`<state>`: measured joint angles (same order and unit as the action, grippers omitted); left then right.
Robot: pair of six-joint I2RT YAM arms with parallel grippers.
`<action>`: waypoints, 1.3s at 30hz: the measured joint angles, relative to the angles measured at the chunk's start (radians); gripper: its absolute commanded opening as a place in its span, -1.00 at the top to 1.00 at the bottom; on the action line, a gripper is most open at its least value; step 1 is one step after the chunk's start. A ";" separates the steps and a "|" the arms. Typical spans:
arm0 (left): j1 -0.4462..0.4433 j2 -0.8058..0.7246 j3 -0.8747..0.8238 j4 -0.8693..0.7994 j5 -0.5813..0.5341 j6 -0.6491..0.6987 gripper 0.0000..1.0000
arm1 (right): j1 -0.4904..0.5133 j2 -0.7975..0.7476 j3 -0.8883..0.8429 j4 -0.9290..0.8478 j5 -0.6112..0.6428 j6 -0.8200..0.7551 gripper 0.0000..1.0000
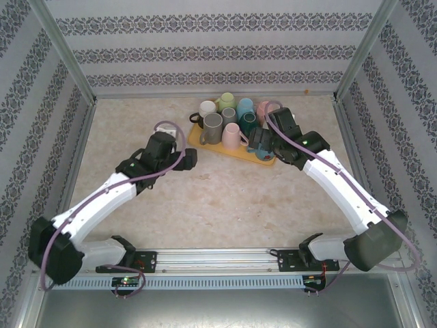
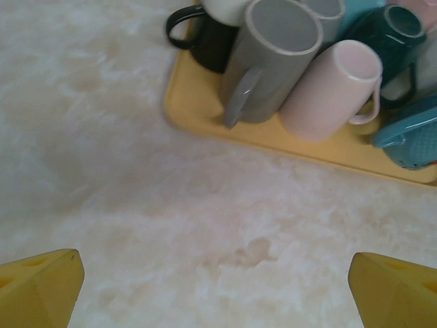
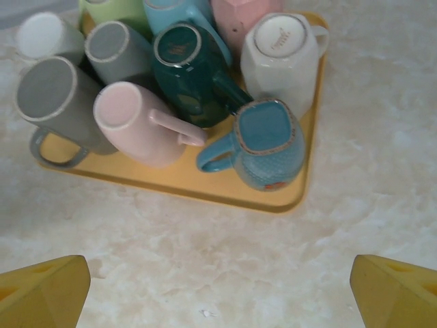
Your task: Turn the mug right side up
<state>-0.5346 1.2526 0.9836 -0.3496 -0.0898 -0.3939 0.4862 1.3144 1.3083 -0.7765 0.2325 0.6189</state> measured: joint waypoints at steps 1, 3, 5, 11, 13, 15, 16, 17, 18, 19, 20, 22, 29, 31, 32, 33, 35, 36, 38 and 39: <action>0.000 0.041 0.023 0.026 0.017 0.023 -0.99 | 0.000 0.000 0.000 0.013 -0.005 -0.003 -0.95; 0.003 0.134 0.070 0.075 0.063 0.080 -0.86 | 0.000 0.000 0.000 0.030 -0.019 -0.032 -0.93; 0.011 0.220 0.116 0.100 0.106 0.139 -0.85 | 0.000 -0.012 -0.012 0.052 -0.050 -0.070 -0.91; 0.075 0.424 0.234 0.122 0.198 0.265 -0.82 | 0.000 -0.162 -0.108 0.088 -0.123 -0.159 -0.88; 0.100 0.482 0.285 0.120 0.229 0.307 -0.77 | 0.000 -0.206 -0.114 0.088 -0.128 -0.181 -0.89; 0.118 0.537 0.340 0.116 0.264 0.349 -0.73 | 0.000 -0.250 -0.132 0.089 -0.133 -0.201 -0.91; 0.124 0.560 0.365 0.110 0.278 0.368 -0.72 | 0.000 -0.269 -0.143 0.090 -0.137 -0.208 -0.91; 0.126 0.585 0.394 0.104 0.292 0.385 -0.69 | 0.000 -0.286 -0.154 0.089 -0.143 -0.216 -0.91; 0.129 0.610 0.423 0.101 0.304 0.401 -0.67 | 0.000 -0.298 -0.159 0.081 -0.146 -0.225 -0.88; 0.130 0.626 0.443 0.095 0.313 0.415 -0.66 | 0.000 -0.304 -0.159 0.075 -0.148 -0.230 -0.85; 0.131 0.648 0.468 0.087 0.325 0.426 -0.61 | 0.000 -0.307 -0.159 0.069 -0.149 -0.238 -0.83; 0.133 0.682 0.512 0.068 0.344 0.447 -0.54 | 0.001 -0.314 -0.159 0.058 -0.148 -0.253 -0.81; 0.164 0.753 0.581 0.011 0.359 0.494 -0.38 | 0.001 -0.391 -0.159 0.017 -0.149 -0.276 -0.78; 0.172 0.758 0.591 -0.009 0.360 0.499 -0.33 | 0.003 -0.408 -0.159 0.008 -0.149 -0.279 -0.77; 0.177 0.762 0.598 -0.013 0.361 0.500 -0.31 | 0.003 -0.412 -0.159 0.005 -0.149 -0.280 -0.77; 0.177 0.766 0.607 -0.018 0.363 0.503 -0.26 | 0.003 -0.415 -0.159 0.002 -0.149 -0.280 -0.76; 0.180 0.777 0.625 -0.027 0.367 0.507 -0.20 | 0.003 -0.416 -0.159 -0.001 -0.149 -0.283 -0.76; 0.180 0.785 0.636 -0.030 0.369 0.511 -0.15 | 0.003 -0.416 -0.160 -0.002 -0.149 -0.283 -0.75; 0.181 0.804 0.652 -0.034 0.371 0.517 -0.08 | 0.003 -0.416 -0.164 -0.002 -0.149 -0.283 -0.74; 0.181 0.816 0.660 -0.038 0.371 0.519 -0.04 | 0.003 -0.416 -0.166 -0.002 -0.149 -0.284 -0.73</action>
<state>-0.3538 2.0686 1.6436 -0.3874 0.2810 0.1249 0.4889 0.8986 1.1423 -0.7784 0.0837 0.3351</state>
